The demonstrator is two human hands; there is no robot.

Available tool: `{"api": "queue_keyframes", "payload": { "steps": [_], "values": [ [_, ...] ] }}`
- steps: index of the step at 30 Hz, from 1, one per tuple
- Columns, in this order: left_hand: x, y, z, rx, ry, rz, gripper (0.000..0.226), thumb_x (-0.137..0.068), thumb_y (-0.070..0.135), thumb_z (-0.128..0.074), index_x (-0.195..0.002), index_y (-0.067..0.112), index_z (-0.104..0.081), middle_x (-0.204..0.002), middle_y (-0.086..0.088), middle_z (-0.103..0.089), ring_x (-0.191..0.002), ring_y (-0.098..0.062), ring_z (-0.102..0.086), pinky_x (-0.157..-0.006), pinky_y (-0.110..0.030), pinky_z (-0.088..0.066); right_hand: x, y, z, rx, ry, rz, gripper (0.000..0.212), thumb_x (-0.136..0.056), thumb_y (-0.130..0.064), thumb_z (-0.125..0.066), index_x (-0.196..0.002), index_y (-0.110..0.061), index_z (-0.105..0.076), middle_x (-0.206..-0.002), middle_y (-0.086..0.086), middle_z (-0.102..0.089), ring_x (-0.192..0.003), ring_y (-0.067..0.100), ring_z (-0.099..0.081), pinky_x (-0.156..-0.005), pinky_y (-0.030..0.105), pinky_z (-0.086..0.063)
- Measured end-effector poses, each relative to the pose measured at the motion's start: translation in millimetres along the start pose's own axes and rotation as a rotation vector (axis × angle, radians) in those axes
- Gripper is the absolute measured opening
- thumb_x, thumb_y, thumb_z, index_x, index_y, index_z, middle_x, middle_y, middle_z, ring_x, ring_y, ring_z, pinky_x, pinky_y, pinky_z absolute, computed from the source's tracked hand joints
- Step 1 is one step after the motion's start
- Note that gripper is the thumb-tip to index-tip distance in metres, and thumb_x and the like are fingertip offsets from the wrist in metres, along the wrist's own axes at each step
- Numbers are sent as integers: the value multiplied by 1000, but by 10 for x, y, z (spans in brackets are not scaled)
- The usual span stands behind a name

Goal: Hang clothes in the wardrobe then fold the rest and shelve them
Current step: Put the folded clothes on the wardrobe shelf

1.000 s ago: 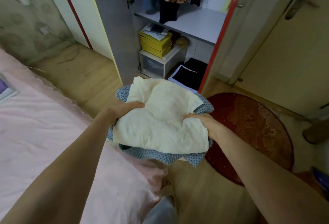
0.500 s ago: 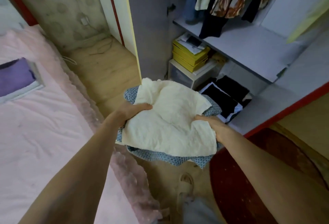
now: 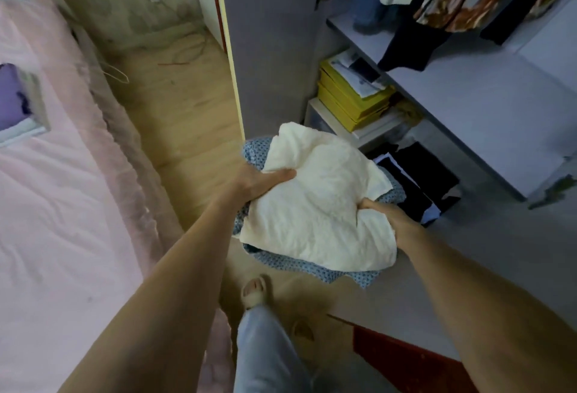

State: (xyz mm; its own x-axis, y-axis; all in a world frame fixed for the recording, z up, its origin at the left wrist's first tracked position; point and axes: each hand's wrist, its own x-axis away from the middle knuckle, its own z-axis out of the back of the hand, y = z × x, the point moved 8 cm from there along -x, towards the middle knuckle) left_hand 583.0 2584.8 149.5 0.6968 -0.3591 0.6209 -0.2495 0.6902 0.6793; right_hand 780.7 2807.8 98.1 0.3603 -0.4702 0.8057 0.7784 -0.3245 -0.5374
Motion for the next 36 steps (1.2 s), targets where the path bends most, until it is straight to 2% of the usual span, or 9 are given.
{"api": "queue_keyframes", "payload": {
  "steps": [5, 11, 15, 19, 22, 29, 32, 34, 36],
  "values": [
    [-716, 428, -344, -53, -139, -23, 79, -69, 69, -70, -125, 14, -58, -121, -2, -59, -112, -26, -60, -83, -30, -45, -376, 90, 215, -122, 81, -95, 17, -83, -27, -68, -87, -11, -67, -85, 9, -66, -79, 25, -61, -66, 31, -46],
    [-1826, 946, -712, -122, -349, 48, 106, -41, 86, -72, -126, 23, -60, -123, 2, -62, -114, -25, -60, -101, -40, -45, -1085, -189, 421, -343, 164, -111, 41, -87, -29, -68, -121, -8, -60, -115, 11, -66, -79, 21, -62, -63, 28, -49],
    [-2359, 1610, -1138, -263, -395, -8, 78, -60, 72, -75, -114, 16, -65, -112, -4, -66, -100, -26, -63, -89, -37, -49, -1405, -304, 534, -559, 186, -114, 50, -98, -25, -52, -142, -5, -40, -146, 16, -42, -122, 29, -48, -98, 35, -41],
    [-2673, 1981, -1996, -416, -534, -68, 47, -80, 53, -70, -106, 14, -65, -102, -9, -68, -90, -28, -65, -83, -38, -53, -1616, 44, 838, -725, 337, -176, 40, -99, -11, -50, -136, 4, -45, -142, 23, -44, -126, 35, -46, -99, 37, -39],
    [-2980, 2114, -2683, -481, -576, -115, 57, -76, 58, -71, -111, 15, -62, -110, -9, -68, -91, -27, -65, -82, -37, -53, -1958, 202, 1236, -823, 444, -164, 33, -95, -12, -58, -127, -4, -55, -134, 18, -53, -112, 30, -54, -96, 39, -42],
    [-4028, 1947, -3951, -518, -707, -244, 77, -77, 58, -70, -136, 13, -50, -132, -11, -57, -111, -29, -60, -92, -36, -50, -3191, 654, 1605, -935, 605, -209, 55, -93, -24, -61, -141, -6, -41, -145, 13, -41, -130, 34, -42, -107, 44, -36],
    [-4627, 1798, -4401, -507, -700, -318, 71, -79, 55, -69, -135, 14, -52, -131, -11, -57, -111, -31, -59, -92, -37, -49, -3883, 842, 1676, -875, 682, -188, 50, -87, -28, -69, -125, -4, -48, -126, 16, -53, -111, 33, -54, -94, 40, -46],
    [-5018, 1676, -4661, -499, -669, -350, 71, -78, 57, -69, -132, 12, -54, -128, -13, -59, -108, -32, -60, -91, -38, -49, -4291, 960, 1781, -811, 767, -133, 23, -87, -22, -69, -96, -7, -53, -98, 14, -58, -86, 29, -60, -71, 25, -52],
    [-5415, 1530, -4979, -460, -653, -401, 69, -79, 57, -68, -130, 12, -55, -125, -14, -60, -106, -32, -60, -92, -39, -49, -4718, 1093, 1922, -772, 851, -43, 22, -87, -14, -69, -75, -14, -50, -79, 6, -55, -70, 21, -55, -50, 19, -46]
  ]
}}
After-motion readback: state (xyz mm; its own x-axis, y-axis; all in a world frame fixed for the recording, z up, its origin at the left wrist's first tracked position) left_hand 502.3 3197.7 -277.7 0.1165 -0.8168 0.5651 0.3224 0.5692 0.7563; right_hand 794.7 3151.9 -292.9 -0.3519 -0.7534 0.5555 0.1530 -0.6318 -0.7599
